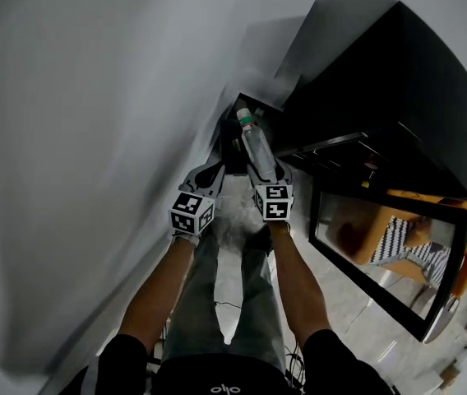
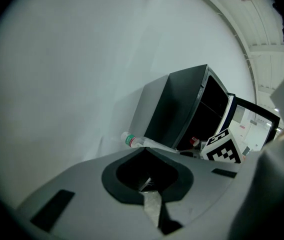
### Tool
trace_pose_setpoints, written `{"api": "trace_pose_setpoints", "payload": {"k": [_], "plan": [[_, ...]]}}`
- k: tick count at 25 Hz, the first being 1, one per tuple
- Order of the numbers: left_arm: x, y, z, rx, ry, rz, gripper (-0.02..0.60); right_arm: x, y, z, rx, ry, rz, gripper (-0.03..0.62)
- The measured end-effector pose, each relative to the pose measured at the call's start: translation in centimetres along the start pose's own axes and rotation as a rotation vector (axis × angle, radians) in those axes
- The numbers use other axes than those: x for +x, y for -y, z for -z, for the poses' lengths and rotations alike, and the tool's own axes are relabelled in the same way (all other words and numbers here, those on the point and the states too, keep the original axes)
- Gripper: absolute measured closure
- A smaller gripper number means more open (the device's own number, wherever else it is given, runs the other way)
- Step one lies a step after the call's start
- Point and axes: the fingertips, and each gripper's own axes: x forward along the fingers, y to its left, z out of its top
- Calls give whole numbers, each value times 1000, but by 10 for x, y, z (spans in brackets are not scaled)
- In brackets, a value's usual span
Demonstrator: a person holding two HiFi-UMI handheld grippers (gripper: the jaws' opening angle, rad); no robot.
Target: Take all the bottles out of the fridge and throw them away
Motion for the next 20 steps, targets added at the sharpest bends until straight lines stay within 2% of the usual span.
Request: {"api": "trace_pose_setpoints", "payload": {"k": [5, 11, 15, 20], "plan": [[44, -24, 60, -9, -32, 14, 581, 58, 11, 58, 1, -48, -8, 284], [62, -37, 123, -32, -85, 30, 581, 93, 20, 139, 28, -147, -1, 284], [64, -42, 142, -36, -107, 33, 581, 106, 24, 171, 56, -191, 9, 284], [64, -47, 143, -40, -106, 28, 581, 119, 14, 175, 49, -227, -14, 283]]}}
